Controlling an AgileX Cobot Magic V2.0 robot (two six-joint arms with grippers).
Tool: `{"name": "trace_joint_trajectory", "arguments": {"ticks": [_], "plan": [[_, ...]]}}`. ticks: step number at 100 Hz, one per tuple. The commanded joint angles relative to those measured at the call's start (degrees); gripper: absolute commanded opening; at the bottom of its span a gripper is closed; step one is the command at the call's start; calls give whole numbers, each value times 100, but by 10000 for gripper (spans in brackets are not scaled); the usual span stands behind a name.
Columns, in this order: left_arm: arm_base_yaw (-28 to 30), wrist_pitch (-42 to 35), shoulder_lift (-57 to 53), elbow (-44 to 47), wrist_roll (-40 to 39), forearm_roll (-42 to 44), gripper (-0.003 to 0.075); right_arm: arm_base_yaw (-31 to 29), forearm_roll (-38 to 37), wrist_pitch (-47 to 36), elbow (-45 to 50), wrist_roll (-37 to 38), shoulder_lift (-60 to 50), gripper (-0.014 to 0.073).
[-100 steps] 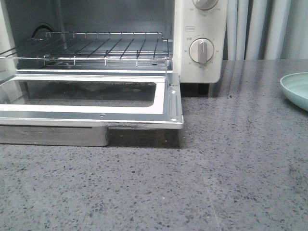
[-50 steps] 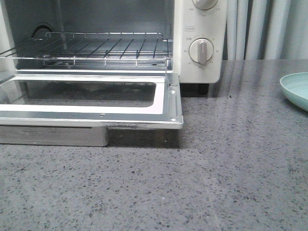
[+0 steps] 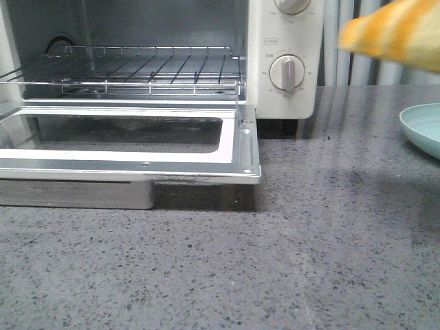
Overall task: Put bread in oven
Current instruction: 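Lift the croissant with the right gripper and carry it into the oven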
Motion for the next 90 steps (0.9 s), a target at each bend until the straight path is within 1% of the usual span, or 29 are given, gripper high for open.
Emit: {"name": "trace_joint_trajectory", "arguments": {"ticks": [1, 7, 17, 29, 38, 56, 63, 77, 90], "plan": [[-6, -452, 57, -156, 9, 16, -21, 483, -80, -475, -361, -21, 228, -64], [-6, -442, 57, -156, 9, 16, -21, 770, -216, -566, -600, -21, 523, -64], [-6, -409, 57, -156, 9, 16, -21, 1273, -736, -568, -1064, -21, 1074, -64], [-6, -415, 57, -156, 9, 16, -21, 1699, -1394, -596, -1664, -21, 1762, -64], [-6, -415, 57, -156, 9, 16, -21, 1911, -1910, -644, -2110, -21, 2234, -64], [-6, -406, 57, -156, 9, 16, -21, 1965, -2743, -838, -2827, -21, 2948, -69], [-6, -351, 57, -156, 9, 16, -21, 1965, -2921, -904, -3004, -21, 3109, -70], [-6, -233, 57, -156, 10, 16, -21, 1954, -3112, -1177, -3139, -21, 3321, -70], [-6, -221, 57, -156, 10, 16, -21, 1954, -3561, -1389, -3149, -21, 3441, -69]]}}
